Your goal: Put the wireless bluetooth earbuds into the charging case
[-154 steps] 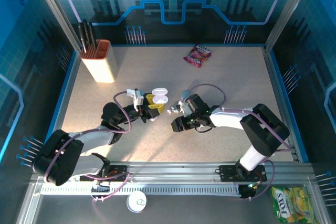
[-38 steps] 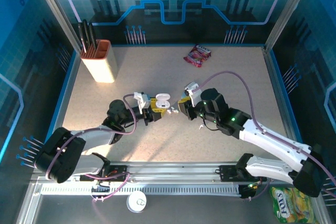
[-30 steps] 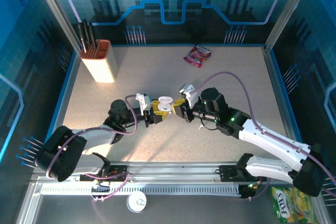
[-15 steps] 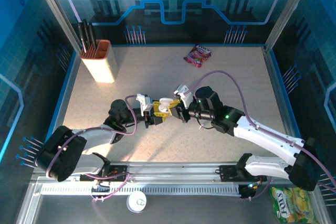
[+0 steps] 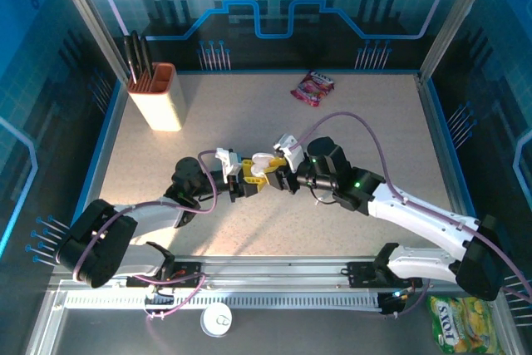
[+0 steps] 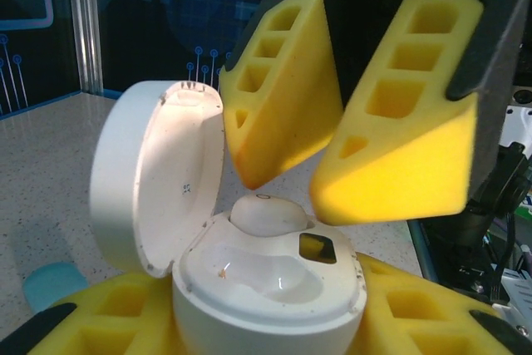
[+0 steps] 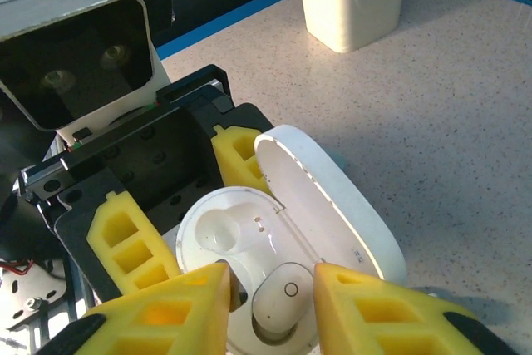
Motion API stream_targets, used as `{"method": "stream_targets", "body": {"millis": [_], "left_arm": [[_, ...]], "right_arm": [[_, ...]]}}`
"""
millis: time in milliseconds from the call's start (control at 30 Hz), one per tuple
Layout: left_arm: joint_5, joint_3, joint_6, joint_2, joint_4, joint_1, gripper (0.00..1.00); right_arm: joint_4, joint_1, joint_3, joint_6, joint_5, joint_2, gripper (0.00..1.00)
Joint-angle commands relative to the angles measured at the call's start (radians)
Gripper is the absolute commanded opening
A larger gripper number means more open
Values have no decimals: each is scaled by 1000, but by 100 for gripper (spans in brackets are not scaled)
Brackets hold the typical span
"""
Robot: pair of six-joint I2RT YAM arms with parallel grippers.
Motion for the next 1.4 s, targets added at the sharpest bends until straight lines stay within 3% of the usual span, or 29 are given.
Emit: {"method": "stream_targets", "body": {"millis": [0, 200, 333, 467, 633, 900, 1067, 1367], "left_arm": [[6, 16, -8, -12, 56, -5, 40], [-16, -8, -54, 22, 151, 17, 40], [-10, -23, -81, 37, 217, 31, 40], [-13, -33, -92, 20, 231, 38, 40], [-23, -42, -86, -36, 198, 41, 40], [-23, -50, -61, -111, 111, 42, 40], [-24, -53, -50, -132, 82, 42, 40], [-28, -63, -44, -137, 75, 40, 40]], "right_arm": [[23, -21, -18, 45, 1, -64, 38], [117, -112, -136, 166, -75, -165, 44], [161, -180, -203, 279, -63, -140, 45], [87, -191, -179, 366, 52, -15, 44], [177, -161, -179, 522, 47, 204, 43], [276, -94, -110, 632, 24, 502, 44], [313, -93, -68, 650, 16, 598, 45], [228, -108, 28, 606, 52, 674, 44]]}}
